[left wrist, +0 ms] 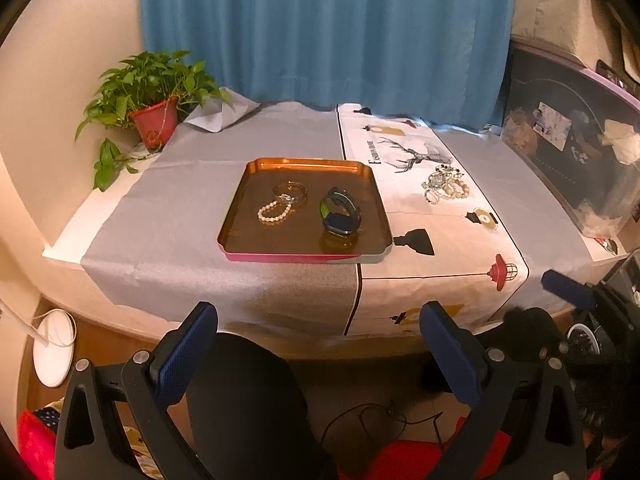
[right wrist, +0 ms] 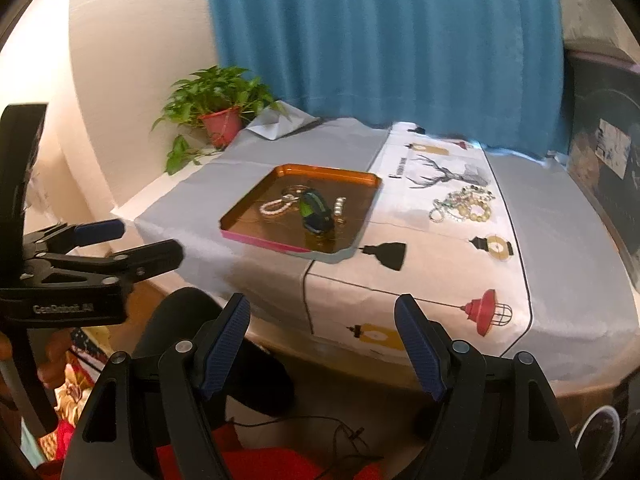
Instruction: Organize jewelry
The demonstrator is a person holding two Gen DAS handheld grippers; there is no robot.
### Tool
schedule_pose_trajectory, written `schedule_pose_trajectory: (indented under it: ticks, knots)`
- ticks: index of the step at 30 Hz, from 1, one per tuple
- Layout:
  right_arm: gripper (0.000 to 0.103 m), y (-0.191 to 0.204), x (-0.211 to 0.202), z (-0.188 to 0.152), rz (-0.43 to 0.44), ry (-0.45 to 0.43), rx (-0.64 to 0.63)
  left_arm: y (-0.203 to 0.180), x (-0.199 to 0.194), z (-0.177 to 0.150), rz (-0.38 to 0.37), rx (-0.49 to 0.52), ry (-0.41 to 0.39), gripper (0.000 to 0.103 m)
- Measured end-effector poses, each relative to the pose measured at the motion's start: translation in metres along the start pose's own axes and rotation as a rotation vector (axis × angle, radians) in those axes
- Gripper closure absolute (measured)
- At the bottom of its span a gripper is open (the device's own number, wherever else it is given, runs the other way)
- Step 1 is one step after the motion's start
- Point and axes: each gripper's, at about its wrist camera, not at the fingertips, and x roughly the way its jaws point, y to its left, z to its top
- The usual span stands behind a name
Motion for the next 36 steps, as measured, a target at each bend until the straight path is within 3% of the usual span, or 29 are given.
schedule_pose_trajectory:
  ticks: [5,11,15,19,24,30,31,33,36]
  knots:
    - [0.028,-0.045,0.02,0.011,-0.078,0.0,0.063,-0.004,0.02,0.011,0.005,0.002,0.033,0.003]
    - [0.028,-0.135,0.057,0.036,-0.236,-0.006,0.149,-0.023,0.056,0.044,-0.016,0.025,0.071,0.003]
    - [0.028,-0.212,0.104,0.056,-0.327,0.034,0.214,-0.043,0.089,0.077,-0.048,0.037,0.087,0.003]
    - [0.028,-0.268,0.159,0.075,-0.356,0.095,0.221,-0.066,0.12,0.116,-0.069,0.061,0.082,0.003]
    - [0.028,-0.306,0.227,0.096,-0.323,0.167,0.211,-0.103,0.162,0.166,-0.103,0.107,0.075,0.003]
    - [0.026,-0.324,0.284,0.107,-0.243,0.224,0.188,-0.133,0.212,0.195,-0.12,0.131,0.132,0.003]
    - [0.024,-0.323,0.293,0.107,-0.274,0.259,0.144,-0.136,0.218,0.197,-0.123,0.136,0.14,0.003]
    - [0.021,-0.325,0.297,0.108,-0.312,0.239,0.077,-0.144,0.232,0.201,-0.119,0.152,0.16,0.003]
    - [0.021,-0.343,0.286,0.102,-0.387,0.251,0.073,-0.156,0.25,0.205,-0.13,0.17,0.185,0.003]
